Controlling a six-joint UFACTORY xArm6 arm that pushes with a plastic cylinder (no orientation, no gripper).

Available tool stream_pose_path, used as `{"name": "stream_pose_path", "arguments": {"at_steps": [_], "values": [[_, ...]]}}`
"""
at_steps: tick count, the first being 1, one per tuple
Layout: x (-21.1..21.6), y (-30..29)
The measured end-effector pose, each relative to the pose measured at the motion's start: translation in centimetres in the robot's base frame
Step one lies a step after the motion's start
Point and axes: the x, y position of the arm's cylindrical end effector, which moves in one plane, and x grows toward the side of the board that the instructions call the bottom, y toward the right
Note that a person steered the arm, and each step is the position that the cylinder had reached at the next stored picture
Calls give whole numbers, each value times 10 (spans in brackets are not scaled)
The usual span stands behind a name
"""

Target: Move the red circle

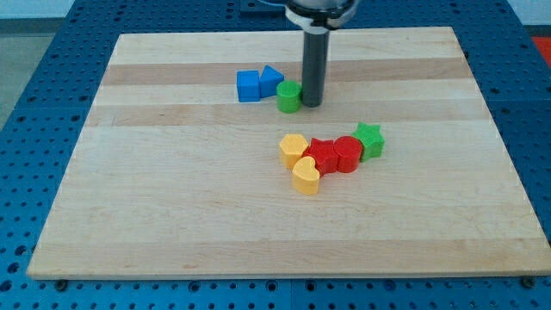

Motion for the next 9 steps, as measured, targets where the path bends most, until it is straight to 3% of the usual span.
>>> {"name": "stream_pose_path", "arguments": {"at_steps": [2, 4, 5, 7, 9], "values": [[1, -12], [31, 127], [66, 165], [119, 152], [119, 95]]}}
